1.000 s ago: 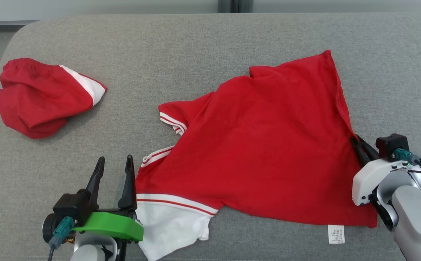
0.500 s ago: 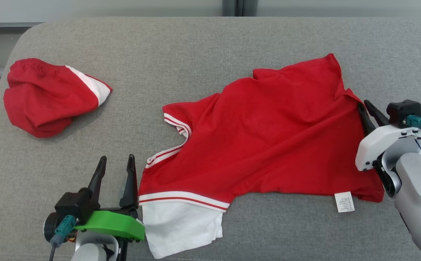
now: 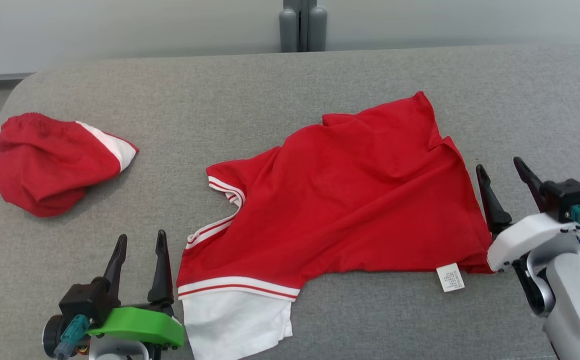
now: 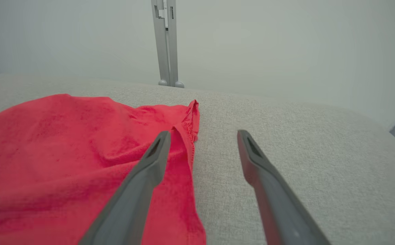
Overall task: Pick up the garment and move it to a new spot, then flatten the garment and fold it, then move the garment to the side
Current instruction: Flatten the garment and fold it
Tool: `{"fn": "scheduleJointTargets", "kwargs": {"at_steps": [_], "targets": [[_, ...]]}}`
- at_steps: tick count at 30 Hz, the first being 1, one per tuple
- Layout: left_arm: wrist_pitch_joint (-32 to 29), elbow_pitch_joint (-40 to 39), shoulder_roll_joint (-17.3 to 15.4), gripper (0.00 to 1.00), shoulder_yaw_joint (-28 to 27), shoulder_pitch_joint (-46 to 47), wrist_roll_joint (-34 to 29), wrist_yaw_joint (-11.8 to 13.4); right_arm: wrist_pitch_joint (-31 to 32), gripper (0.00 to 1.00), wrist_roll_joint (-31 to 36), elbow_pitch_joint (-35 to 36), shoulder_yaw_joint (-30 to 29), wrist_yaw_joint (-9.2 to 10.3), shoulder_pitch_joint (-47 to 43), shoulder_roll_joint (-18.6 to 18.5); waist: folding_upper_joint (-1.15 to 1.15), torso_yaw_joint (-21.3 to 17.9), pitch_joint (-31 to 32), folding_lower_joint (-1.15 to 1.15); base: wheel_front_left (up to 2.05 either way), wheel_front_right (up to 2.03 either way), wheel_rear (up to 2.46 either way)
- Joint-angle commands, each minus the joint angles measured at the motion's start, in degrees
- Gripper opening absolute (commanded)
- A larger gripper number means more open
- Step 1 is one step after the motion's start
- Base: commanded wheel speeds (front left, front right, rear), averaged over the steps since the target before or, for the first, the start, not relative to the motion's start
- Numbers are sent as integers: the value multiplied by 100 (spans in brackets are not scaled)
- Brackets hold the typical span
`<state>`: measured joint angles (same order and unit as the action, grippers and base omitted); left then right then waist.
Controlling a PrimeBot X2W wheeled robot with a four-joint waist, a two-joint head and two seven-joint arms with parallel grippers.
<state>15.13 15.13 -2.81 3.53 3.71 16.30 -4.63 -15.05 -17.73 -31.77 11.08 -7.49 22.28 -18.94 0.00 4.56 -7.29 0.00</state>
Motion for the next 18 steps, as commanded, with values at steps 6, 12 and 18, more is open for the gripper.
{"fn": "scheduleJointTargets", "kwargs": {"at_steps": [6, 12, 18], "targets": [[1, -40, -15, 100, -162, -194, -110, -56, -16, 100, 223, 896, -371, 0, -994, 202, 0, -264, 247, 0, 0, 0, 0], [1, -30, -16, 100, -239, -286, -145, -78, -17, 100, 331, 1495, -652, 0, -1767, 411, 0, -306, 366, 0, 0, 0, 0], [1, -55, -16, 100, -329, -404, -178, -95, -17, 100, 434, 1890, -820, 0, -2232, 647, 0, -388, 500, 0, 0, 0, 0]]}}
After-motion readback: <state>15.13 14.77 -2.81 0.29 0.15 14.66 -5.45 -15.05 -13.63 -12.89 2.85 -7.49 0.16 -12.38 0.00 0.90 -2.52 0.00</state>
